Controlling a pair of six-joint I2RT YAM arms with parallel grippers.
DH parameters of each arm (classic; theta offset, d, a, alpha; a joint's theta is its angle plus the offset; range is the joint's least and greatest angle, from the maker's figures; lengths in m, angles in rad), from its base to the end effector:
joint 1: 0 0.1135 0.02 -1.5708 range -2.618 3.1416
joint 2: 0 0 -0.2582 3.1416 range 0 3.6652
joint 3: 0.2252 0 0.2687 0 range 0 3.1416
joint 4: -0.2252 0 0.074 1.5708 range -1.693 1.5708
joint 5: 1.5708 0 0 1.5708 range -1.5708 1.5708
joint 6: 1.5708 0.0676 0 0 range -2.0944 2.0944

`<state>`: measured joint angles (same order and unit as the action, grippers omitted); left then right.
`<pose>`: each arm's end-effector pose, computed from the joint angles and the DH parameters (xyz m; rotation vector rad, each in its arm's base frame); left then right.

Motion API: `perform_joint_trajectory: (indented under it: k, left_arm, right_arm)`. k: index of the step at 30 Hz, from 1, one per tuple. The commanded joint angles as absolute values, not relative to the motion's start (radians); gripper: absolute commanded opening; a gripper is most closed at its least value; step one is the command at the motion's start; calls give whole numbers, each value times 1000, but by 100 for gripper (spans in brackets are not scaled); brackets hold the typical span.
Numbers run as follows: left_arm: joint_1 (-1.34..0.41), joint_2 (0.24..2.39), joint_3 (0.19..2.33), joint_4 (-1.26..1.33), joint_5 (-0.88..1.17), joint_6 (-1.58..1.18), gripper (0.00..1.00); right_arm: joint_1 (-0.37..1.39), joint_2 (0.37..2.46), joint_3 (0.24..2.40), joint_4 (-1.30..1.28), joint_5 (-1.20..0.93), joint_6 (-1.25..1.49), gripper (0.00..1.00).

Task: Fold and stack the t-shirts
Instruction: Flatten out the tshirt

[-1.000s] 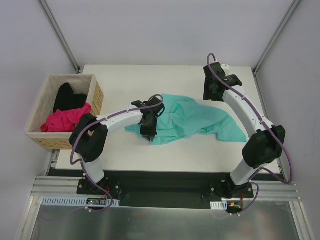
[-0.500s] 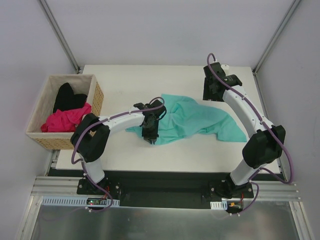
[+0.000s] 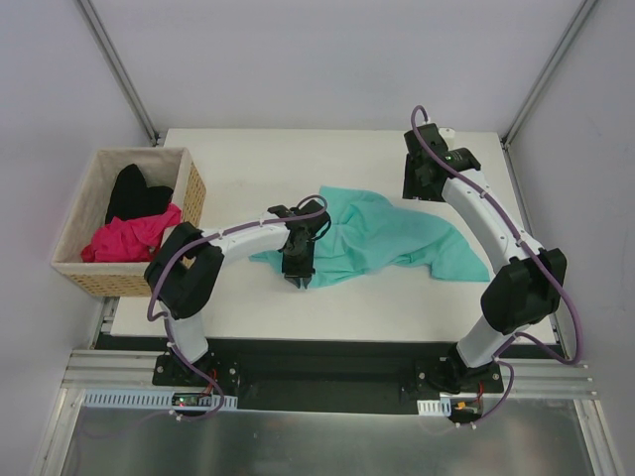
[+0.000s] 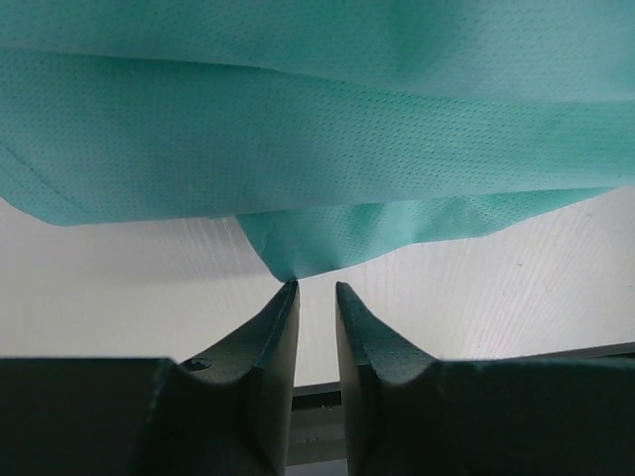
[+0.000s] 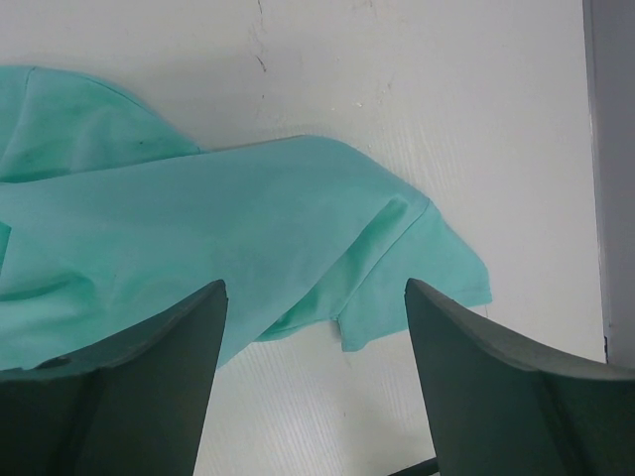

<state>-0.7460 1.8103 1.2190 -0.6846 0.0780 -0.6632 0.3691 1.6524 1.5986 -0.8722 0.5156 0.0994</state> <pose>0.2705 -0.2572 0.1329 0.1389 2.9411 -0.3708 0.3717 0.1080 0.3105 -0.1118 2.3775 -0.4242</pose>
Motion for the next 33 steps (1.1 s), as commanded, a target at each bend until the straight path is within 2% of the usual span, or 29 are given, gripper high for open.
perform_joint_trajectory:
  k: [1,23,27,28,29,33]
  left_arm:
    - [-739,1815,1212,-693,69,-683,22]
    - [-718,1901,1256,-672,106,-663,22]
    - [-713,1924,1275,-669,121,-653,14]
    - [-712,1925,1278,-667,123,-653,4]
    - [-712,1925,1276,-664,126,-655,0]
    - [-701,1921,1269,-658,138,-652,0]
  right_arm:
    - [364,1638,1638,-896,517,94,75]
    - [357,1651,1680,-922,528,77,75]
    - [356,1655,1689,-928,532,74,75]
    - [354,1655,1693,-931,532,75,75]
    - [353,1657,1694,-931,532,75,75]
    - [351,1667,1701,-934,529,75,75]
